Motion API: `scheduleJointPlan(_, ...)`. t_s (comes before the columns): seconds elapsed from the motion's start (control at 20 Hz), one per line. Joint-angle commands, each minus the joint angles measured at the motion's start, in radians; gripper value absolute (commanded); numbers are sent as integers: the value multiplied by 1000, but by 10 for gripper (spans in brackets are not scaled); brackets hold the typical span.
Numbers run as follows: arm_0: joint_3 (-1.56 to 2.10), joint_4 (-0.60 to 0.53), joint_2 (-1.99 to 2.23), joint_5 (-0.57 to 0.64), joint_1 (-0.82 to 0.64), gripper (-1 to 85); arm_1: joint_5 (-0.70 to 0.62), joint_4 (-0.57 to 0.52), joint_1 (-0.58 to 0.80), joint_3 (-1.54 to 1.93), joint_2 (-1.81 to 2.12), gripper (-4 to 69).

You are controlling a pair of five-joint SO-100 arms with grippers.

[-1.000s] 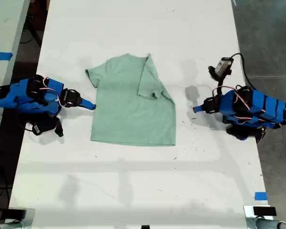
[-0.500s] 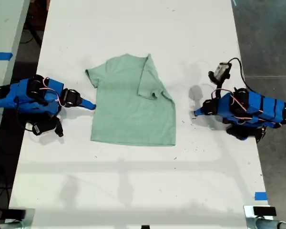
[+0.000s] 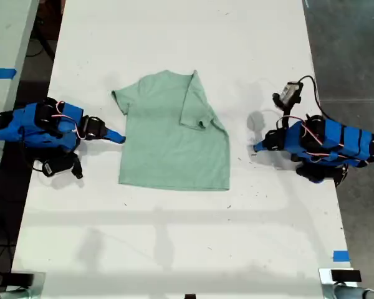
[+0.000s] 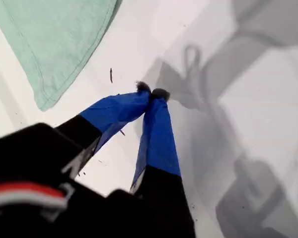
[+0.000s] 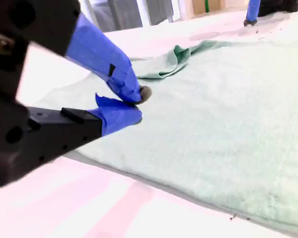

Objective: Fold t shirt

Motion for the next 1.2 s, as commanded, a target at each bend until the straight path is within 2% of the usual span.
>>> scheduleJointPlan(0.0,-25,-14,8,-11,2,23,17,-2,0,6,3,10)
scheduleJointPlan(1.15,-25,-14,8,-11,2,23,32,0,-14,8,3,10)
